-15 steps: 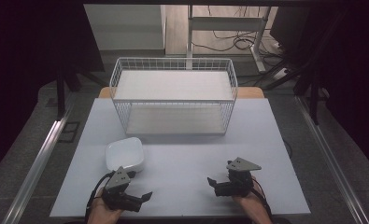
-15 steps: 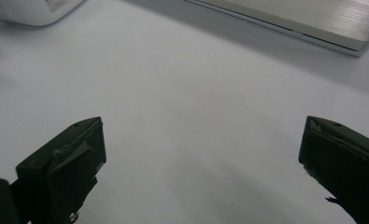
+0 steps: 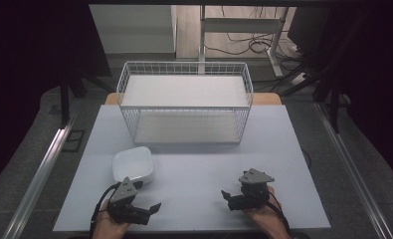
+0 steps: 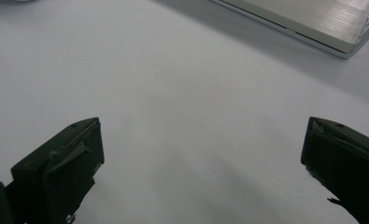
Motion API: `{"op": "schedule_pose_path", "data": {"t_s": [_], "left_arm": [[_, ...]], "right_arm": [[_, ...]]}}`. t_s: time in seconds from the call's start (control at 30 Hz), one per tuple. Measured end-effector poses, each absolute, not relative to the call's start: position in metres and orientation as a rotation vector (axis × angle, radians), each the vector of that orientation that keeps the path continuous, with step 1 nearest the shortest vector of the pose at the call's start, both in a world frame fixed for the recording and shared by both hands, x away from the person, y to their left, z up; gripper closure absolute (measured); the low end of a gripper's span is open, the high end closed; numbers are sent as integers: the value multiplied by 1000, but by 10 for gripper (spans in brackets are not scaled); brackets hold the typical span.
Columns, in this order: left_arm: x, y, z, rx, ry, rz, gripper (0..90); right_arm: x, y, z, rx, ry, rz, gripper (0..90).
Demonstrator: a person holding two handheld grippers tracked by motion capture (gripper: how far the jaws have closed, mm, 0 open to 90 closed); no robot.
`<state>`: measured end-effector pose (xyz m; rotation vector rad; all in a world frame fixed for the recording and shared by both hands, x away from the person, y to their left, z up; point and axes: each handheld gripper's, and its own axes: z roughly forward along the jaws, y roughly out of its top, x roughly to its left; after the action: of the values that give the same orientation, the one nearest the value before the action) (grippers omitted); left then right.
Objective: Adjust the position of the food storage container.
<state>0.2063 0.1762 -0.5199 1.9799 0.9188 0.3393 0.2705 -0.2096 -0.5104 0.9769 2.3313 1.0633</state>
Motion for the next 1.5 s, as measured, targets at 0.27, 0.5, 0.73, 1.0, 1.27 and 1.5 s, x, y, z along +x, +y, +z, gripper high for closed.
{"op": "schedule_pose_path", "data": {"t_s": [0.27, 0.5, 0.73, 1.0, 1.27, 1.5], "left_arm": [[205, 181, -513, 1956, 930, 348, 41], [205, 196, -501, 1912, 974, 375, 44], [206, 221, -487, 1882, 1047, 417, 29], [209, 267, -482, 1791, 1177, 472, 82], [219, 311, -496, 1700, 1341, 517, 250], [245, 319, -515, 1712, 1439, 498, 536]], "right_arm": [[271, -212, -507, 1003, 2319, 1079, 0], [273, -213, -507, 1020, 2316, 1072, 4], [273, -214, -505, 1030, 2316, 1065, 26], [275, -214, -504, 1050, 2329, 1053, 37], [276, -213, -504, 1064, 2356, 1048, 86], [279, -211, -501, 1043, 2358, 1068, 161]]}}
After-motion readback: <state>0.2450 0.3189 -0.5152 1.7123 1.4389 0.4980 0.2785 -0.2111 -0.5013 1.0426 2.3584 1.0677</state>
